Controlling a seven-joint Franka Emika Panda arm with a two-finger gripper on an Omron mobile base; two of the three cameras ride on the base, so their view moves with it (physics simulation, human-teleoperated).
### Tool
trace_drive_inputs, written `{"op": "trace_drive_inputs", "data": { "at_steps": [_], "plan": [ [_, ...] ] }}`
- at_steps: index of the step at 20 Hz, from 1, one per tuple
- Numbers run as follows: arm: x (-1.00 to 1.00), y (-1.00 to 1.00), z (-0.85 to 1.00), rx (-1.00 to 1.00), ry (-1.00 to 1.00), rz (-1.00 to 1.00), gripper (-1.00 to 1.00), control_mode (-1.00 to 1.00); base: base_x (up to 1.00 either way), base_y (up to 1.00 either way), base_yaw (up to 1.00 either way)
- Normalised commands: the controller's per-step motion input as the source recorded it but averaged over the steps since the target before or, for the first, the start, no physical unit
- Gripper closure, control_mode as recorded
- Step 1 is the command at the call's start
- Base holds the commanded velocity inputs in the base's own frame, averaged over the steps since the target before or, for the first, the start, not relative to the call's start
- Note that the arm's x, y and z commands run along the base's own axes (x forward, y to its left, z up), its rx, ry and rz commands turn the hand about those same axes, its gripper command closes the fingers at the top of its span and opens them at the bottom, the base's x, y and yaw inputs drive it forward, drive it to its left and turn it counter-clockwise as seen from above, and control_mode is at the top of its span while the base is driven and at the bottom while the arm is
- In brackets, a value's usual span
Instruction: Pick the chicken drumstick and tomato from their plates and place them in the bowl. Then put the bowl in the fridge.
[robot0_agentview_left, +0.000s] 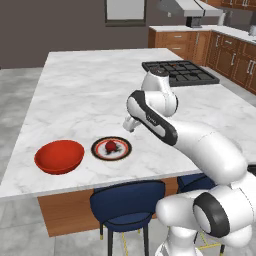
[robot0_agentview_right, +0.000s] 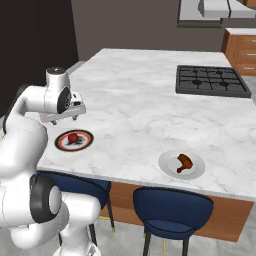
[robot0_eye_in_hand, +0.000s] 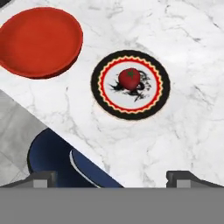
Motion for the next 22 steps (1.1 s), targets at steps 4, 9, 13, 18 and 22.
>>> {"op": "trace_drive_inputs", "data": {
  "at_steps": [4,9,13,18,22],
  "plan": [
    [0.38,0.33,-0.31,-0.05,0.00,0.18,-1.00,-1.00,0.00,0.00,0.00],
    [0.39,0.29,-0.33,-0.11,0.00,0.01,-1.00,-1.00,0.00,0.00,0.00],
    [0.36,0.24,-0.34,-0.12,0.01,0.00,-1.00,-1.00,0.00,0.00,0.00],
    [0.25,0.13,-0.33,-0.03,0.00,0.00,-1.00,-1.00,0.00,0.00,0.00],
    [0.19,0.09,-0.35,0.00,0.02,0.00,-1.00,-1.00,0.00,0.00,0.00]
  ]
}}
